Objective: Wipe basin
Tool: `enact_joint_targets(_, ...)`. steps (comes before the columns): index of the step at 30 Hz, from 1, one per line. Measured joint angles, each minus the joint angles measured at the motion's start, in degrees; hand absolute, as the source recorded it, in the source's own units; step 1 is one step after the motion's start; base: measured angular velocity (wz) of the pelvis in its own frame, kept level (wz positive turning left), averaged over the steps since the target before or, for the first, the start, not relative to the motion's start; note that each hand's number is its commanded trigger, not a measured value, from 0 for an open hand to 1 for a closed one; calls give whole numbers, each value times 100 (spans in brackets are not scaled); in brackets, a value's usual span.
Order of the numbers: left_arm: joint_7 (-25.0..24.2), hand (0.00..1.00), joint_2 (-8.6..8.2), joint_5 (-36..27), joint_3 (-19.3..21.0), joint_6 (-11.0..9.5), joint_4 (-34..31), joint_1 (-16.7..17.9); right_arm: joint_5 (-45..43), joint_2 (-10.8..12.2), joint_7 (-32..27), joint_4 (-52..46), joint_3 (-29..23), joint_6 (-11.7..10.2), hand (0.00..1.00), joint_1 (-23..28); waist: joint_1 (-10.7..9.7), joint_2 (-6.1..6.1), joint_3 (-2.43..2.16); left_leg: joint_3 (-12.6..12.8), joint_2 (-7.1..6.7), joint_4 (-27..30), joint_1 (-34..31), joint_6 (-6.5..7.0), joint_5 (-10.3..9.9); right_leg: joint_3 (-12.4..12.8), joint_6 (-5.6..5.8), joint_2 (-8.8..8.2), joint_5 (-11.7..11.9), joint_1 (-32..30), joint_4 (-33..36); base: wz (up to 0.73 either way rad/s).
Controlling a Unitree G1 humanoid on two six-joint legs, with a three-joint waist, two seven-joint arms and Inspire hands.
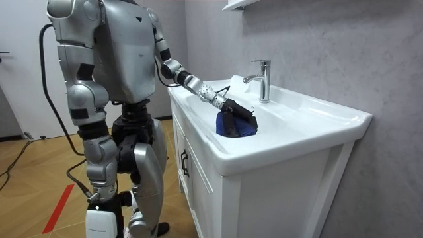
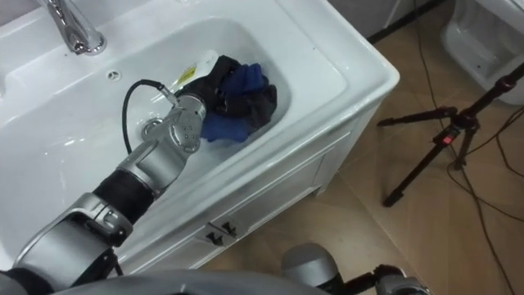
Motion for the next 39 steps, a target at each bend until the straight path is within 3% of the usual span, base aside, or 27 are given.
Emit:
enact_joint_targets(4, 1, 100, 9, -2, 193, -421, 432, 206, -46, 6, -6, -12, -9, 24, 0, 85, 256, -86, 4, 27, 11, -4, 106, 0, 0, 68, -16, 33, -9, 54, 26, -11)
enact_joint_targets(8, 26, 100, -4, 31, 817, -918, 1037, 479, -161, 31, -153, -230, -163, 73, 0, 207, 578, -260, -46, 23, 0, -27, 236, 0, 0, 87, -57, 75, -40, 138, 21, -3)
enact_joint_targets(11, 96, 100, 2, 55, 1499, -1271, 1397, 776, -186, 68, -256, -363, -460, 59, 0, 472, 863, -365, -136, 4, 35, -52, 345, -5, -4, 104, -96, 122, -71, 236, 8, -5)
enact_joint_targets(13, 126, 100, 13, 67, 2025, -1429, 1489, 981, -258, 66, -275, -395, -709, 66, 0, 610, 1014, -353, -177, -10, 56, -109, 399, -30, -20, 79, -114, 153, -86, 255, 20, 3)
enact_joint_targets(15, 330, 100, 138, 67, 2439, -1549, 1578, 1143, -456, 99, -275, -413, -916, 94, 0, 704, 1099, -337, -184, -122, 78, -144, 440, -54, -37, 21, -134, 183, -87, 345, 36, 9)
enact_joint_targets(17, 831, 100, 539, 265, 3014, -1698, 1630, 1442, -733, 156, -269, -357, -1128, 153, 0, 821, 1270, -327, -196, -163, 124, -177, 474, -83, -45, -1, -196, 240, -64, 356, 50, -7)
enact_joint_targets(18, 1013, 100, 652, 384, 3121, -1699, 1637, 1513, -775, 160, -269, -361, -1202, 171, 0, 859, 1317, -322, -199, -176, 133, -179, 483, -95, -40, 5, -208, 252, -61, 360, 50, -12)
enact_joint_targets(20, 1602, 100, 1061, 1037, 3368, -1698, 1676, 1778, -931, 135, -316, -432, -1503, 267, 0, 1011, 1478, -244, -245, -217, 169, -198, 540, -131, -46, 15, -258, 292, -66, 383, 51, -13)
enact_joint_targets(22, 1853, 100, 1153, 1523, 3356, -1698, 1683, 1969, -940, 66, -303, -437, -1536, 346, 0, 1023, 1553, -155, -286, -219, 196, -187, 598, -159, -59, 37, -289, 322, -77, 427, 51, -16)
enact_joint_targets(28, 1984, 100, 1180, 2584, 3398, -1644, 1872, 2091, -1081, -174, -65, -444, -1720, 354, 0, 902, 1593, -60, -320, -486, 236, -79, 641, -202, -42, 81, -383, 376, -110, 499, 90, -6)
enact_joint_targets(34, 1875, 100, 1202, 2668, 3425, -1630, 1859, 2187, -1058, -285, -66, -755, -2140, 319, 0, 906, 1616, 141, -318, -540, 267, -38, 613, -226, -26, 43, -443, 385, -150, 503, 89, 3)
enact_joint_targets(39, 1536, 100, 1234, 2820, 3420, -1574, 1742, 2172, -1016, -286, -129, -836, -2142, 229, 0, 845, 1616, 334, -327, -687, 268, 13, 468, -262, -1, -121, -480, 341, -172, 420, 91, 16)
